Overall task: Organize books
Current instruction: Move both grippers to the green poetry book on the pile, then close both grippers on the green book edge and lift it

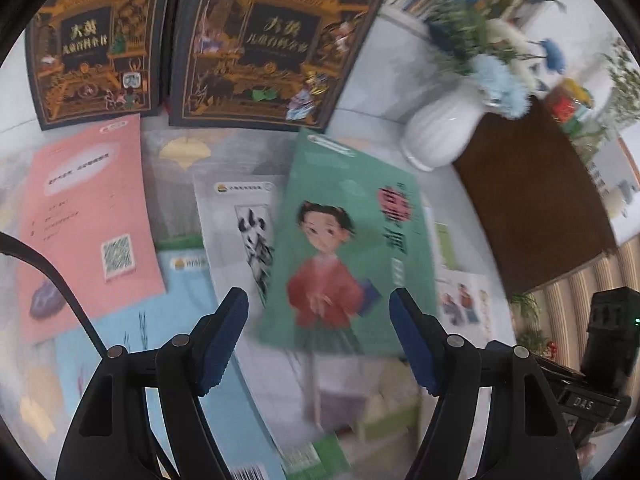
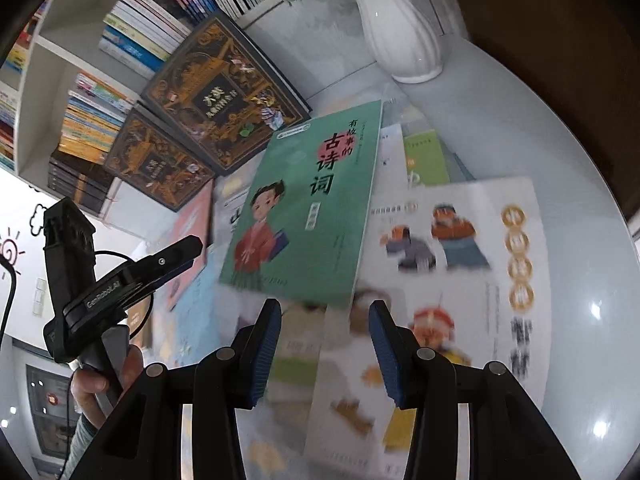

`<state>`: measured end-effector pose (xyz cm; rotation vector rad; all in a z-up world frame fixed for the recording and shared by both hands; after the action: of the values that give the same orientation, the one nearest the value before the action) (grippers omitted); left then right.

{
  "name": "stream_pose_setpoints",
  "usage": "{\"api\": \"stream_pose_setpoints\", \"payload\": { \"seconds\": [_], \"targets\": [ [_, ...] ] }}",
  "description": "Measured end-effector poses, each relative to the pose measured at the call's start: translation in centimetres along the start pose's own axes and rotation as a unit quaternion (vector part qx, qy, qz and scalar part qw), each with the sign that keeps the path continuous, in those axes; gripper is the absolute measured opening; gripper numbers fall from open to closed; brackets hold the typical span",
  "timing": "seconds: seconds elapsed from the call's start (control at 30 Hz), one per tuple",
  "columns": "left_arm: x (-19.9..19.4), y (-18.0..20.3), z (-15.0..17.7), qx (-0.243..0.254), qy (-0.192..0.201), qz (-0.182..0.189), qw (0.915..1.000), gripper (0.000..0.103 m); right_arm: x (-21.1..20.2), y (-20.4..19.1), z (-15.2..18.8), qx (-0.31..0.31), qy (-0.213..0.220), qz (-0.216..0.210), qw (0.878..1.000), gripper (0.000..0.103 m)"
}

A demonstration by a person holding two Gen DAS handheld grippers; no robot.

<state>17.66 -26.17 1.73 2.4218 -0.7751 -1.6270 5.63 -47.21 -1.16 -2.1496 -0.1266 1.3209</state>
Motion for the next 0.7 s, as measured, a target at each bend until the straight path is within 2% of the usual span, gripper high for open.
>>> {"api": "stream_pose_setpoints", "payload": {
  "seconds": [0.17,0.27,0.3,0.37,0.47,0.53,0.63,0.7],
  "targets": [
    [3.0,-0.9,-1.2,-0.01,-0.015,0.003,0.9998,0.068,3.1,0.8,-2.7,-0.004,-0.001,0.035,0.999,0.044],
    [4.2,-0.9,-1.4,0.0,-0.023,-0.002,0.9997,0.06,4.3,0.8,-3.6,-0.012,0.002,0.051,0.999,0.044],
    [4.3,-0.9,-1.5,0.001,-0.018,0.0,0.9998,0.06,4.7,0.7,-3.7,-0.016,0.002,0.053,0.998,0.044],
    [4.6,-0.7,-1.6,0.0,-0.019,0.011,0.9998,0.06,5.3,0.7,-3.8,-0.017,0.007,0.054,0.998,0.044],
    [5.0,-0.3,-1.5,0.0,-0.024,0.025,0.9994,0.06,5.9,0.5,-3.7,-0.019,0.019,0.078,0.997,0.043],
    [5.0,-0.1,-1.2,0.0,-0.027,0.03,0.9992,0.06,6.4,-0.1,-3.5,-0.028,0.011,0.081,0.996,0.044],
    [4.5,0.0,-0.5,0.001,-0.024,0.02,0.9995,0.059,6.5,-0.7,-2.7,-0.045,0.005,0.098,0.994,0.044],
    [3.8,0.0,0.3,-0.002,-0.025,0.023,0.9994,0.059,6.1,-0.9,-1.7,-0.05,-0.005,0.092,0.994,0.044]
  ]
}}
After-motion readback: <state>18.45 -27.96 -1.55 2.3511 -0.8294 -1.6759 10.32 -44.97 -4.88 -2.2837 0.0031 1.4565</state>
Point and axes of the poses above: each gripper's, at about its wrist camera, not at the fingertips, and x roughly the way its jaws point, y to its right, z to its underside, the point moved 5 cm from there along x, roughly the way its jaws point, and after that the axes turned 2 degrees about -y, right-handed, at the moved point
